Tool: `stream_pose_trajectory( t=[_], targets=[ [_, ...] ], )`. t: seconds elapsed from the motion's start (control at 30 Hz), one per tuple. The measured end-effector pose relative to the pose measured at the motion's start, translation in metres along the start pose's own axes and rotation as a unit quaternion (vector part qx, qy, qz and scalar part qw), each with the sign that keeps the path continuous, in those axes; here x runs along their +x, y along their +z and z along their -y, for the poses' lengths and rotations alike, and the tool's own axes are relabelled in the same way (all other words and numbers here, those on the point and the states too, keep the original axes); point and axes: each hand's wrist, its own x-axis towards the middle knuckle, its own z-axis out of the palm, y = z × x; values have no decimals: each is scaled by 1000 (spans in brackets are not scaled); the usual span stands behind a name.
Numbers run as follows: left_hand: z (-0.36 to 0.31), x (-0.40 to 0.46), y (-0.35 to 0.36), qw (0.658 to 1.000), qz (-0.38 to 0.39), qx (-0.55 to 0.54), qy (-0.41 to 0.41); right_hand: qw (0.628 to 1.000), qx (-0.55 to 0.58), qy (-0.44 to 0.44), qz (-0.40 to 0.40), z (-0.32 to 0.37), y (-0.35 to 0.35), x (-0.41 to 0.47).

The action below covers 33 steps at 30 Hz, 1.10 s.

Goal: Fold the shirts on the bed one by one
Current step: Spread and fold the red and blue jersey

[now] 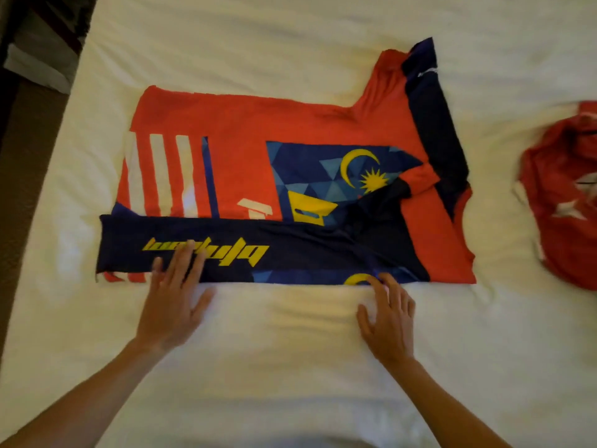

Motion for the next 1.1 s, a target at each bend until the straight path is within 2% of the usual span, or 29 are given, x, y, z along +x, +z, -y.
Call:
stream_pose_trajectory(
  t=[0.03,0.07,0.1,0.17,0.2,0.23,0.27,0.3,0.33,0.37,0.5,0.63,0.73,0.87,1.03,1.1],
  targets=[
    [-40,-1,5,997,-10,-81,0,991,70,105,-35,-1,-5,-4],
    [-83,-1,10,984,-22,-170,-39,959,154,227,-72,-2,-8,-7],
    [-125,0,13,962,-31,-251,-105,903,227,347,-113,-2,-12,-5],
    [-200,14,16,880,-7,-386,-275,765,343,514,-183,-7,-23,10],
    [-228,26,17,822,28,-440,-362,696,411,552,-206,-14,-27,21],
    [-248,40,20,742,63,-497,-445,632,479,569,-216,-21,-32,31],
    [-263,53,23,646,93,-563,-507,587,525,576,-219,-29,-38,42],
    [-272,65,24,560,120,-616,-541,564,548,579,-213,-37,-44,50],
    [-278,75,25,507,142,-649,-550,556,561,580,-198,-45,-50,56],
    [-281,81,27,483,155,-666,-547,554,574,576,-179,-52,-55,61],
    [-285,90,31,440,155,-697,-545,542,619,555,-126,-75,-68,65],
    [-299,79,40,438,132,-684,-568,536,601,571,-160,-101,-78,46],
    [-321,65,45,420,158,-690,-568,536,578,585,-190,-130,-92,29],
    [-328,50,48,392,138,-722,-553,523,574,595,-210,-157,-107,14],
    [-276,46,37,372,49,-739,-560,475,617,592,-207,-117,-93,4],
    [-244,44,31,363,6,-738,-568,461,640,589,-177,-82,-75,1]
  ],
)
